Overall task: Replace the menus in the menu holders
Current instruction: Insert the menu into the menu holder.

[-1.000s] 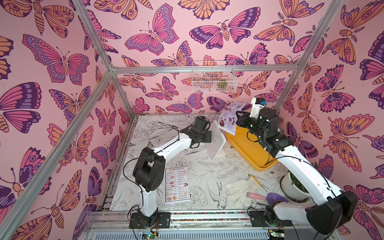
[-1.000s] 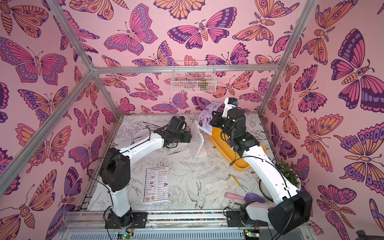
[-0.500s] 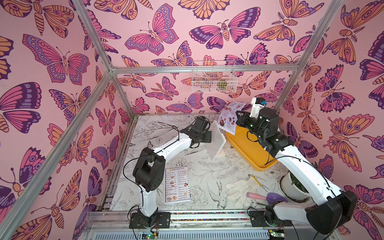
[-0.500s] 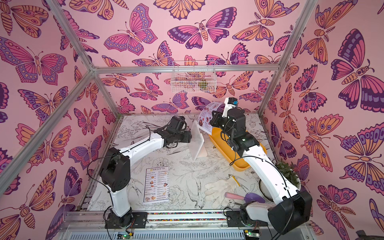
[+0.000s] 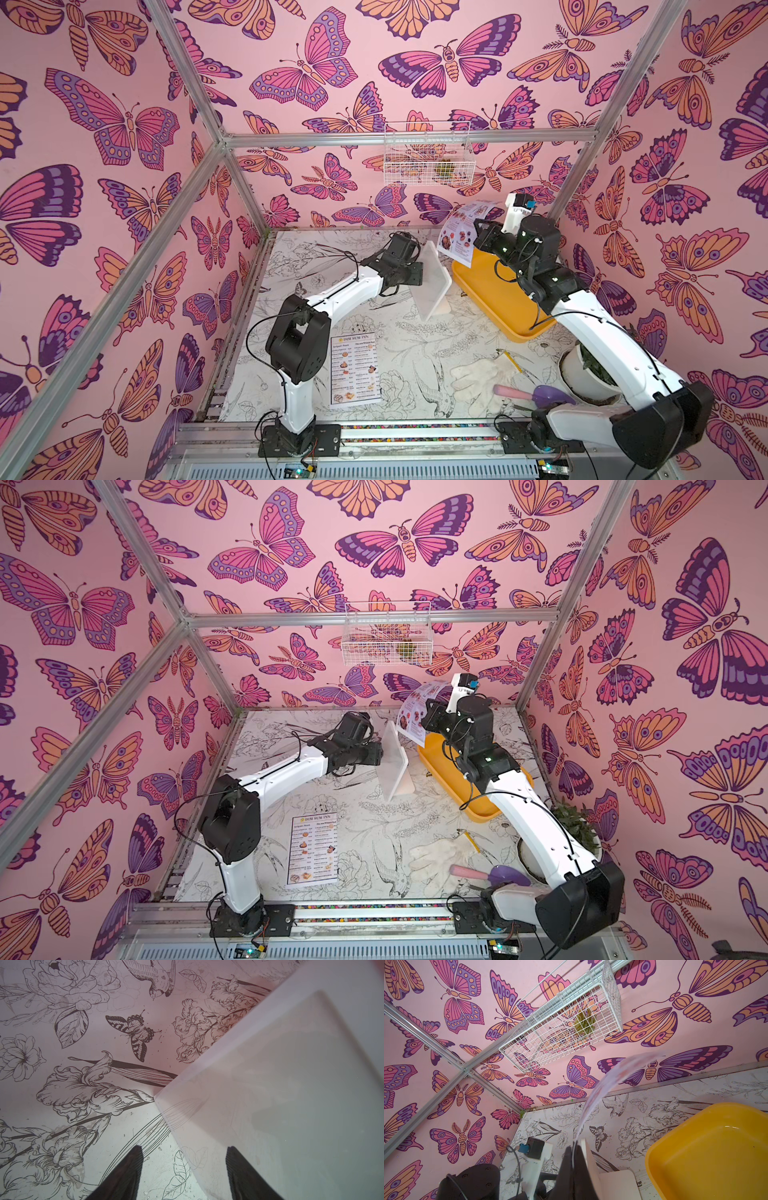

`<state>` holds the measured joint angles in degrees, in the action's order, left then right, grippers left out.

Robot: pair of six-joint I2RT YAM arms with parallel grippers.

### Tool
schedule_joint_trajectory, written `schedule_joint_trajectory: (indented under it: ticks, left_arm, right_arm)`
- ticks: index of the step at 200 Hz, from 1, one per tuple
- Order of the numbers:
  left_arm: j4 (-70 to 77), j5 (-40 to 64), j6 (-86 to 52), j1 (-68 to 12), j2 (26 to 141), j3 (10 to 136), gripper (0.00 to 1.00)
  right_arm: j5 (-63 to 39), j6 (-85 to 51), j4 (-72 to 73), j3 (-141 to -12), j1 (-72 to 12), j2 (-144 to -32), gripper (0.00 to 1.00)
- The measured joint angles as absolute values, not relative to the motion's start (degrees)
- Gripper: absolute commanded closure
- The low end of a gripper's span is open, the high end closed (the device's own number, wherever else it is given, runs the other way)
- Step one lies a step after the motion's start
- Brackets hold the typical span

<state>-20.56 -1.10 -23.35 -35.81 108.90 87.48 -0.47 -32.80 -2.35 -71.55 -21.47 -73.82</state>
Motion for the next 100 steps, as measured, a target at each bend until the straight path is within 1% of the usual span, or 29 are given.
schedule_joint_trajectory:
  ticks: [100]
  left_arm:
    - [-20.56,-1.17,-23.31,-35.81,108.90,87.48,0.33]
  right_arm:
    - [-1.58,-33.04,-2.35,-71.55,-21.15,-73.95,1.00]
